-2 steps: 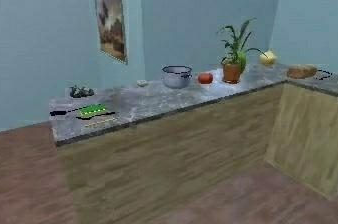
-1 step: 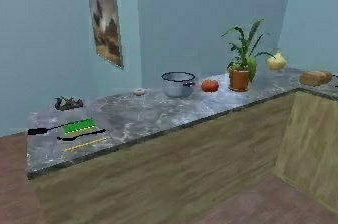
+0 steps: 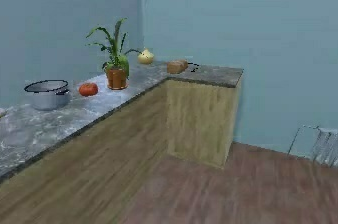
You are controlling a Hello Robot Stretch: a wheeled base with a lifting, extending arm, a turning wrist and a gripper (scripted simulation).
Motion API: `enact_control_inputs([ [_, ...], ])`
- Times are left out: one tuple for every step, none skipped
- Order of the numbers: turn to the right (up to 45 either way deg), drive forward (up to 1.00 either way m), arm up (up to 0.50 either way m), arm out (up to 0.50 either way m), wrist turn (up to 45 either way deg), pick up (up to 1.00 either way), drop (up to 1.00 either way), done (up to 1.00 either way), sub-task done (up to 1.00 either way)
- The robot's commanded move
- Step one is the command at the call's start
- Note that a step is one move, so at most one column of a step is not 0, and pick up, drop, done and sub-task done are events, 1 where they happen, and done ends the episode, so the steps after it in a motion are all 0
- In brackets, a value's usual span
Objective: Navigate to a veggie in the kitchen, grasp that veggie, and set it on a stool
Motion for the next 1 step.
enact_control_inputs([
  [0.0,0.6,0.0,0.0,0.0,0.0,0.0,0.0,0.0],
])
